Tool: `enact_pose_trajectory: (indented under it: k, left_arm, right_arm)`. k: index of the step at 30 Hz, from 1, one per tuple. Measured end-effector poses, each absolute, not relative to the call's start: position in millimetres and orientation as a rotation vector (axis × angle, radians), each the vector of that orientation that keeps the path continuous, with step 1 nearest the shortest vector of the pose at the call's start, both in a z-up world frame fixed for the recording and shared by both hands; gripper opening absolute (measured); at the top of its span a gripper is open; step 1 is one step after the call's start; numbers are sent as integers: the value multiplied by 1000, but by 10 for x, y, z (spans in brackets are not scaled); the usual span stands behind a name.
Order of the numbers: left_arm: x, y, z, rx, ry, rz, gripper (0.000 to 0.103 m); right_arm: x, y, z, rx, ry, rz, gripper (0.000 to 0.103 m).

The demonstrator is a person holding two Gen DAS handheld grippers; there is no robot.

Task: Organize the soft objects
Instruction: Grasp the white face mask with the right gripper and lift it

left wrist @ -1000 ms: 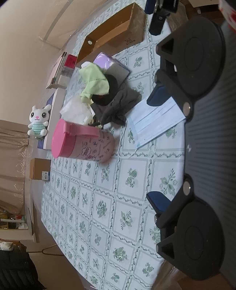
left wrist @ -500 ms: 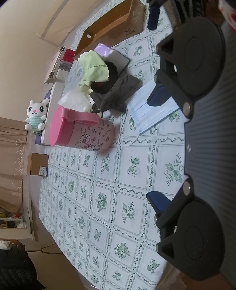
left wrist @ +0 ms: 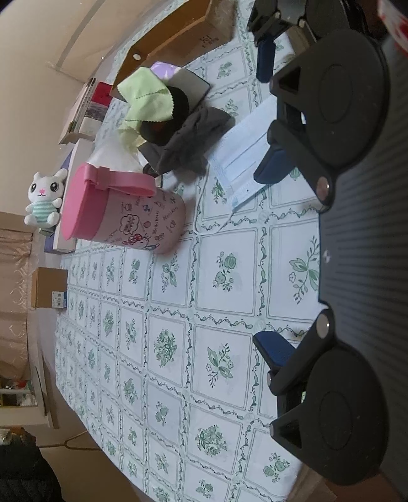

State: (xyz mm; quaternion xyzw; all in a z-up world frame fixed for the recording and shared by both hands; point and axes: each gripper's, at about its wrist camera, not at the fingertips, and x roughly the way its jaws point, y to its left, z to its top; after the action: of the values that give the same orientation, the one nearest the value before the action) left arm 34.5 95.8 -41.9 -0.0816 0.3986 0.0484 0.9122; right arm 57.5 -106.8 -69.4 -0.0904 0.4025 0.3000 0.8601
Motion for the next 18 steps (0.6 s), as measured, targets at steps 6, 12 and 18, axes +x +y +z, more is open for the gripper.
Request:
enact_pose_trajectory:
  k: [6,12,18]
  left_arm:
    - [397,991,-499,-180,839,90,99]
    - [419,1017,-550,-179,853,90,99]
    - [420,1033,-554,-184,858,92,99]
  right_arm:
    - [644,-956,-774,-203,859,629,103]
    - [708,-908,-827,-212,873,611,103]
    - [705,-891,-861,-233,870,609,102]
